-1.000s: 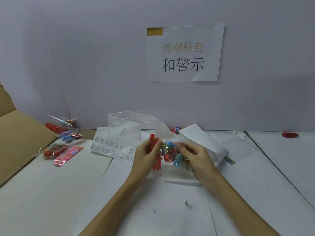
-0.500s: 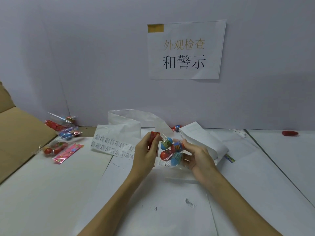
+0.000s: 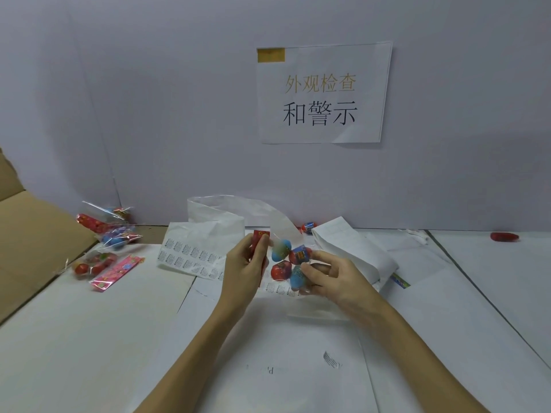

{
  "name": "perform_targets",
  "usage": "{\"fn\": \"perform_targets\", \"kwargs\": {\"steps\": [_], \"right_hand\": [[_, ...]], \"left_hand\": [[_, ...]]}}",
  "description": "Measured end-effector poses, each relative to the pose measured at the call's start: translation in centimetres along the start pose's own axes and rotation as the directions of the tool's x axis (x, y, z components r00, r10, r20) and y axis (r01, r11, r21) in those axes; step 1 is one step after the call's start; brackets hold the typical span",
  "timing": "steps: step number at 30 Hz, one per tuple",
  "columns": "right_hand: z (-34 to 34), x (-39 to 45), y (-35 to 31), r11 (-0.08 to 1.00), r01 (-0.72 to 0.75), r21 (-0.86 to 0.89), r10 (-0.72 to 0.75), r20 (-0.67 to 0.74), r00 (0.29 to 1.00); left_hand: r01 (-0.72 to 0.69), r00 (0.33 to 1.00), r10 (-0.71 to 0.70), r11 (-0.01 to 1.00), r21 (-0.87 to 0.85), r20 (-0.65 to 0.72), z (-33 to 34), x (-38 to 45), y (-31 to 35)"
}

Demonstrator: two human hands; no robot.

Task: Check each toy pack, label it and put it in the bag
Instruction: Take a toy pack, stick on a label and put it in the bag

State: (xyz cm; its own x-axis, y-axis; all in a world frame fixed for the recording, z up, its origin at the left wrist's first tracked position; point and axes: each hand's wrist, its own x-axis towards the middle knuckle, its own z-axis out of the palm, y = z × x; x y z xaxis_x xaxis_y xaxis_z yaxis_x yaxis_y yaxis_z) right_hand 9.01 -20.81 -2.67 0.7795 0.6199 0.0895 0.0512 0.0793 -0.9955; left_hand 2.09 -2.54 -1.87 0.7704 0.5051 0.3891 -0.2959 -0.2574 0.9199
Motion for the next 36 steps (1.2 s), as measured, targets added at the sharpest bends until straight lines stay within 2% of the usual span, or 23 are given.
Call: {"fn": "perform_targets", "kwargs": {"steps": [2, 4, 6, 8, 9, 11, 15, 19, 22, 23, 25, 27, 30, 32, 36], "right_hand": [[0.0, 0.1, 0.2, 1.000, 0.006, -0.023, -0.007, -0.024, 1.000], [-0.2, 0.0, 0.3, 0.997, 0.061, -0.048, -0.064, -0.068, 0.996], [-0.3, -0.3, 0.1, 0.980, 0.156, -0.125, -0.172, -0.122, 0.978], [-0.3, -0.6, -0.4, 0.952, 0.215, -0.218, -0.259, -0.199, 0.945], [-0.1, -0.7, -0.7, 0.948, 0.221, -0.231, -0.272, -0.221, 0.937], [0.2, -1.0, -1.1, 0.944, 0.210, -0.254, -0.265, -0.205, 0.942], [0.5, -1.0, -1.1, 0.941, 0.183, -0.286, -0.236, -0.163, 0.958], [0.4, -1.0, -1.0, 0.929, 0.142, -0.343, -0.208, -0.166, 0.964], [0.2, -1.2, -0.8, 0.830, 0.122, -0.544, -0.256, -0.177, 0.950], [0.2, -1.2, -0.8, 0.815, 0.130, -0.564, -0.272, -0.175, 0.946], [0.3, -1.5, -1.0, 0.852, 0.152, -0.501, -0.274, -0.180, 0.945], [0.4, -1.5, -1.2, 0.910, 0.195, -0.367, -0.269, -0.162, 0.949], [0.6, -1.4, -1.7, 0.958, 0.222, -0.183, -0.245, -0.118, 0.962], [0.5, -1.3, -1.7, 0.959, 0.225, -0.172, -0.242, -0.088, 0.966], [0.4, -1.5, -1.8, 0.956, 0.235, -0.176, -0.243, -0.027, 0.970]], "left_hand": [[0.022, 1.000, -0.023, 0.999, 0.025, 0.015, 0.1, -0.2, -0.1], [-0.001, 1.000, -0.004, 0.988, 0.157, 0.027, 0.2, -0.5, -0.4], [-0.096, 0.995, 0.089, 0.969, 0.228, 0.040, -0.1, -0.6, -0.6], [-0.199, 0.977, 0.180, 0.962, 0.185, 0.113, -0.4, -0.6, -0.7], [-0.188, 0.974, 0.163, 0.970, 0.154, 0.158, -0.4, -0.5, -0.5], [-0.057, 0.975, 0.044, 0.997, 0.055, 0.217, -0.3, -0.6, 0.2], [0.123, 0.975, -0.112, 0.991, -0.049, 0.191, -0.1, -0.6, 0.2], [0.145, 0.976, -0.122, 0.982, -0.117, 0.183, -0.8, -0.3, 0.5], [0.112, 0.984, -0.092, 0.986, -0.125, 0.155, -0.9, -0.2, 0.7], [0.101, 0.984, -0.081, 0.987, -0.122, 0.156, -0.8, -0.3, 0.7], [0.071, 0.985, -0.052, 0.991, -0.112, 0.165, -0.7, -0.3, 0.7], [0.040, 0.982, -0.013, 0.990, -0.138, 0.189, -0.8, -0.2, 0.5], [0.134, 0.973, -0.077, 0.956, -0.260, 0.218, -0.9, 0.0, 0.8], [0.150, 0.980, -0.108, 0.953, -0.265, 0.165, -0.9, 0.1, 0.8], [0.162, 0.982, -0.147, 0.979, -0.127, 0.121, -0.8, 0.1, 0.6]]}}
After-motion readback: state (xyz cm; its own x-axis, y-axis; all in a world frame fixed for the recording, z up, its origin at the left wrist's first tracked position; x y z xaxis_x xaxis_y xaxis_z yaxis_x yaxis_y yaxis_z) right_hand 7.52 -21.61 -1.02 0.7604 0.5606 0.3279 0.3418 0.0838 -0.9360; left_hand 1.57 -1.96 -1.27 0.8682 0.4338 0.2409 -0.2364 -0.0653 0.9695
